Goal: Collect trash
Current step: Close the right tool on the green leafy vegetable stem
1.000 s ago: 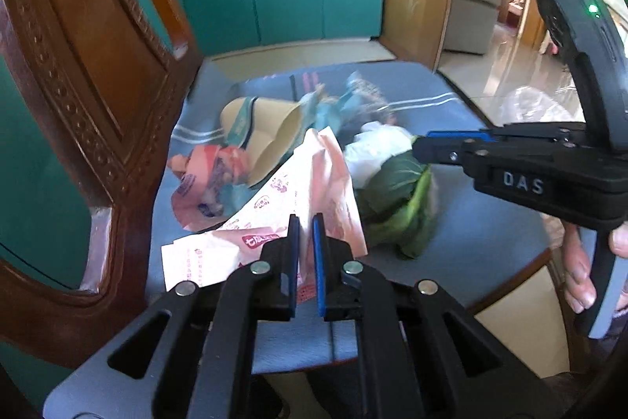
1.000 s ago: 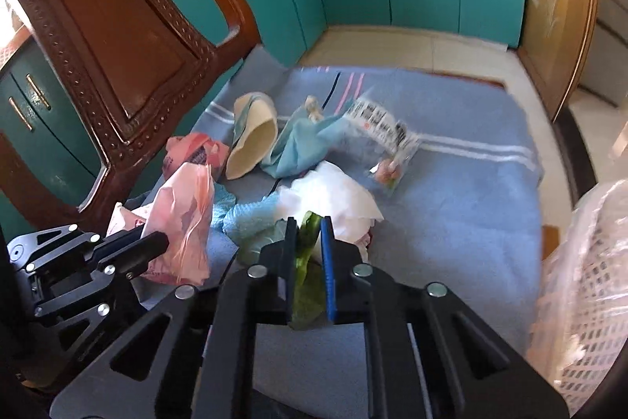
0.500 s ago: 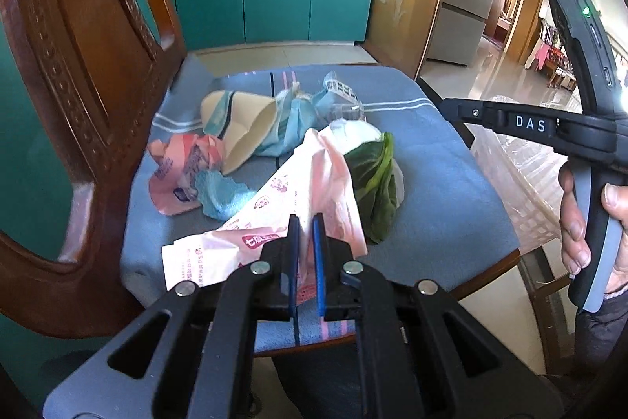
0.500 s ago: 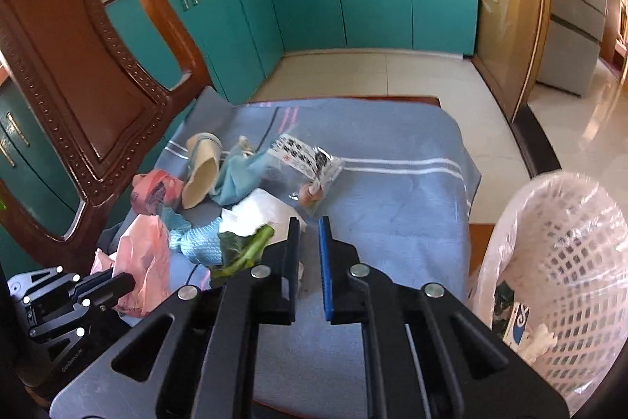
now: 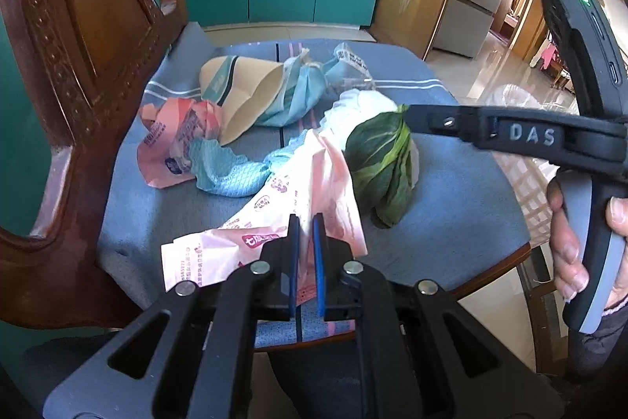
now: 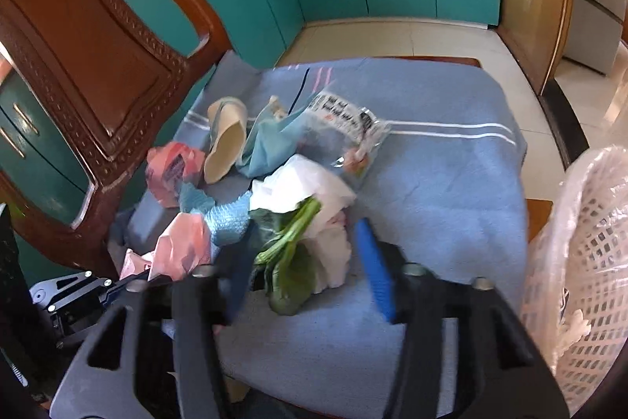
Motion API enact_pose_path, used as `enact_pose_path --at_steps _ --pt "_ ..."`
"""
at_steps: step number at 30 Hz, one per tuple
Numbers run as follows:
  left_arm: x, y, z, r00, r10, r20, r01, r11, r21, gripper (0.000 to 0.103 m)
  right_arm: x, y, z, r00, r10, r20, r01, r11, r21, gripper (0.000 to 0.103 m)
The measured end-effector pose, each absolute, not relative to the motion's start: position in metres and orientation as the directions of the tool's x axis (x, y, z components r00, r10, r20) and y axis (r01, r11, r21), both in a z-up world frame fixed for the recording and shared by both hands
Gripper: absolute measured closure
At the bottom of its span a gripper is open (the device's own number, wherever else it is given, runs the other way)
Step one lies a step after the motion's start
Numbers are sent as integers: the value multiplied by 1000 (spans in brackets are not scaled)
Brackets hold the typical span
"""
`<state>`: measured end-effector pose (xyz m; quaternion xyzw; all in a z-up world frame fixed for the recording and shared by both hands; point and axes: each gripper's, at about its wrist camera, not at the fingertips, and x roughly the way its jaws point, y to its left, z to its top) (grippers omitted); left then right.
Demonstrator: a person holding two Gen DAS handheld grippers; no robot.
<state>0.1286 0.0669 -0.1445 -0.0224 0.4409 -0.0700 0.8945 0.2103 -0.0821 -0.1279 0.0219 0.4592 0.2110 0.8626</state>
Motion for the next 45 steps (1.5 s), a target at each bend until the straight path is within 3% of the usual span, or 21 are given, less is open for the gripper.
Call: enact_pose_path --at_steps 4,6,9,22,31,34,39,43,45 --pt "130 68 -148 596 -153 -788 106 988 -112 93 213 -63 -138 483 356 -800 -375 909 178 49" --pt "130 67 -148 596 -154 -788 107 988 -112 93 213 -58 -141 484 349 -803 -385 908 163 74" --pt "129 67 -149 595 -156 -789 108 988 -114 93 210 -58 -137 483 365 -796 -396 902 173 83" --pt "131 66 -152 591 -164 -790 113 986 -120 93 196 -94 -91 579 389 -717 -384 905 182 87" --pt "129 66 -149 605 -140 -784 95 990 -104 93 203 -107 -98 569 357 -741 -342 922 181 87" --pt "130 65 -150 602 -140 -786 98 990 -101 93 207 -101 -110 532 367 -763 -339 918 205 83" --pt "128 67 -151 604 -145 -784 97 989 -108 91 214 -85 -129 497 359 -790 -337 919 205 49" --pt "126 73 -154 607 -166 -777 95 986 -137 90 219 -69 -140 478 325 -816 -340 925 169 46" --pt "126 75 -155 605 -184 -775 103 983 -153 85 221 -62 -146 466 311 -828 -342 927 156 46"
